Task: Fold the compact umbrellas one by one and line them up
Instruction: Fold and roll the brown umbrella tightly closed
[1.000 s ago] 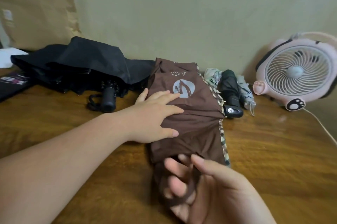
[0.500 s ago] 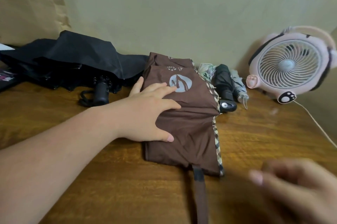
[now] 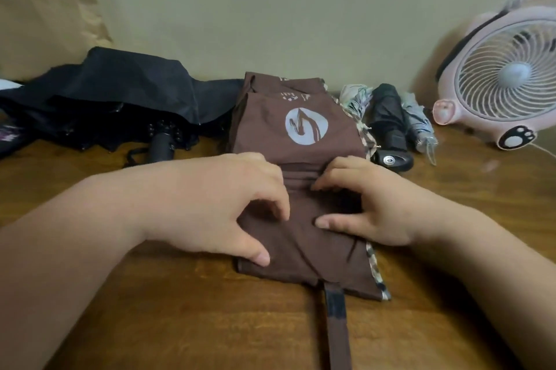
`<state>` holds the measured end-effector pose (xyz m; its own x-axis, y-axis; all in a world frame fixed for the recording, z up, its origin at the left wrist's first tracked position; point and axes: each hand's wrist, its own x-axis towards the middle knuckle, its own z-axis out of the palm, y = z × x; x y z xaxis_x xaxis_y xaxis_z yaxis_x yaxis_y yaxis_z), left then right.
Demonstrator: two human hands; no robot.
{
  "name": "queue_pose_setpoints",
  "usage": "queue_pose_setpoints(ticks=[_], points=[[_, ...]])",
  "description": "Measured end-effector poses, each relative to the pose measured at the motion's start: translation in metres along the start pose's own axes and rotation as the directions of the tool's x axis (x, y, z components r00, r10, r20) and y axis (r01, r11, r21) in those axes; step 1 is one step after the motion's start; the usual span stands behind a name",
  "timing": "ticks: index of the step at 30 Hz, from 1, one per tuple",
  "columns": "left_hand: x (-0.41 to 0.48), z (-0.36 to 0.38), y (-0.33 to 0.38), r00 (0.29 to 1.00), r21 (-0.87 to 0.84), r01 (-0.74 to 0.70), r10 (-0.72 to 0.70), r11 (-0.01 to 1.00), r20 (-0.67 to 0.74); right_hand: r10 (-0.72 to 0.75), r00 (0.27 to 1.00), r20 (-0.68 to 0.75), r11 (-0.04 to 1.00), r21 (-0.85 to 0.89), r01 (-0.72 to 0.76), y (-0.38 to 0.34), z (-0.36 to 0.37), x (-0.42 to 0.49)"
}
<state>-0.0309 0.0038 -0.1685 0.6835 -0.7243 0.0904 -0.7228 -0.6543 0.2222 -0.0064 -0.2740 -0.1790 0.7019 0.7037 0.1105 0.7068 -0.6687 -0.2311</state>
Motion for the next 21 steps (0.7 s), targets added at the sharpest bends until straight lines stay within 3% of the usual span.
queue_pose_setpoints(ticks=[4, 8, 11, 13, 16, 18, 20, 21], points=[[-0.004, 0.006, -0.006, 0.993, -0.089, 0.080, -0.072, 0.993, 0.094, 0.006, 0.995, 0.102, 0.999, 0.038, -0.010, 0.013, 0.000, -0.012], [-0.007, -0.007, 0.003, 0.950, -0.023, 0.190, -0.177, 0.982, 0.258, 0.019, 0.975, 0.221, 0.998, 0.062, -0.033, 0.017, 0.004, -0.013], [-0.007, -0.014, 0.010, 0.933, -0.041, 0.247, -0.226, 0.968, 0.281, 0.022, 0.973, 0.230, 0.995, 0.089, -0.043, 0.016, 0.004, -0.013], [-0.008, -0.017, 0.014, 0.949, -0.062, 0.266, -0.249, 0.962, 0.195, 0.020, 0.978, 0.207, 0.992, 0.120, -0.046, 0.014, 0.000, -0.014], [-0.008, -0.024, 0.019, 0.933, -0.228, 0.288, -0.326, 0.930, -0.151, 0.062, 0.998, 0.032, 0.989, 0.131, -0.066, 0.011, -0.008, -0.021], [-0.009, -0.030, 0.017, 0.863, -0.496, 0.348, -0.478, 0.795, -0.161, 0.194, 0.971, -0.140, 0.965, 0.206, -0.163, 0.004, -0.016, -0.026], [-0.011, -0.033, 0.017, 0.838, -0.701, 0.428, -0.541, 0.570, 0.072, 0.297, 0.935, -0.192, 0.908, 0.360, -0.215, -0.003, -0.023, -0.027], [-0.011, -0.032, 0.017, 0.827, -0.710, 0.482, -0.534, 0.513, 0.176, 0.313, 0.935, -0.165, 0.868, 0.450, -0.211, -0.004, -0.023, -0.027]])
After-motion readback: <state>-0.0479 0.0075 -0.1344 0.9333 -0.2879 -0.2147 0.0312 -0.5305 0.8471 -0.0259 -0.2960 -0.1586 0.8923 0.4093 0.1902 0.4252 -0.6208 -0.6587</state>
